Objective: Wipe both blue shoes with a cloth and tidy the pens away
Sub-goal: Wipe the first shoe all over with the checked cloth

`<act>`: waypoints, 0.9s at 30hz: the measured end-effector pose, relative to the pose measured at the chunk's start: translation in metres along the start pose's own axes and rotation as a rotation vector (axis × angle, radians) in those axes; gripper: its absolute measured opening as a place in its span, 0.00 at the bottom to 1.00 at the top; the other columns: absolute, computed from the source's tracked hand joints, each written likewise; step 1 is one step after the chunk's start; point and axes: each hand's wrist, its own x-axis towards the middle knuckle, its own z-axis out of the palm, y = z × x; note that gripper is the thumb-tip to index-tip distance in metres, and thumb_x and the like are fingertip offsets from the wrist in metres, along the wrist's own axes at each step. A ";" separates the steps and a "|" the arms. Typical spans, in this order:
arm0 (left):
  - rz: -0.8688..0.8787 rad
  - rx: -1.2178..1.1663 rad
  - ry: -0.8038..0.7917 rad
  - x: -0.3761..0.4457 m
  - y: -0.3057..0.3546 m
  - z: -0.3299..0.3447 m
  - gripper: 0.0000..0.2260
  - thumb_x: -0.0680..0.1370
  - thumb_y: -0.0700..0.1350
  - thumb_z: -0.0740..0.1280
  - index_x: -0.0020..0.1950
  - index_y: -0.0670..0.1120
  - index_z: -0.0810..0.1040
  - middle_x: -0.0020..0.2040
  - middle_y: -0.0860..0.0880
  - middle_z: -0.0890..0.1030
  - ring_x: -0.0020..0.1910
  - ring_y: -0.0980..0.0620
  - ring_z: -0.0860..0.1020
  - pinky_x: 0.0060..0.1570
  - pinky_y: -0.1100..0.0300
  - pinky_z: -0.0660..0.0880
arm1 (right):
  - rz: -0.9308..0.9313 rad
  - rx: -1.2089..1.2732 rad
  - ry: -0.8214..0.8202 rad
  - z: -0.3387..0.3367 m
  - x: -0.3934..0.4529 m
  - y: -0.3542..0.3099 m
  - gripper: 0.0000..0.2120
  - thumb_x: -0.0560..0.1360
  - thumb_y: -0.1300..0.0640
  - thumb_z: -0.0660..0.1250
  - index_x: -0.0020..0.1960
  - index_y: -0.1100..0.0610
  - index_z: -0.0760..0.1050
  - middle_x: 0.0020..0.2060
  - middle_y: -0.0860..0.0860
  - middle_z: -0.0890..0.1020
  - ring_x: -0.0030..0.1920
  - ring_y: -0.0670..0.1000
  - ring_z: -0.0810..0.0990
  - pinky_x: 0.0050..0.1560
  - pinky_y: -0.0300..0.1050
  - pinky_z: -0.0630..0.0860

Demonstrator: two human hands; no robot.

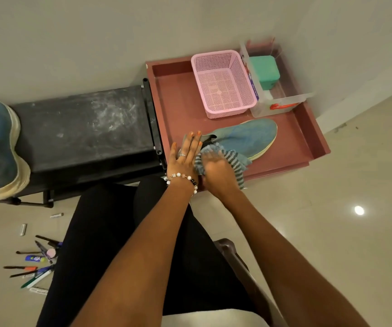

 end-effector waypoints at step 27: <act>0.102 -0.269 0.152 -0.024 -0.032 -0.039 0.34 0.77 0.32 0.49 0.76 0.43 0.33 0.76 0.48 0.30 0.76 0.46 0.35 0.70 0.40 0.35 | 0.850 1.147 0.839 -0.067 -0.007 0.019 0.08 0.75 0.63 0.60 0.52 0.58 0.75 0.43 0.51 0.81 0.45 0.51 0.81 0.47 0.48 0.79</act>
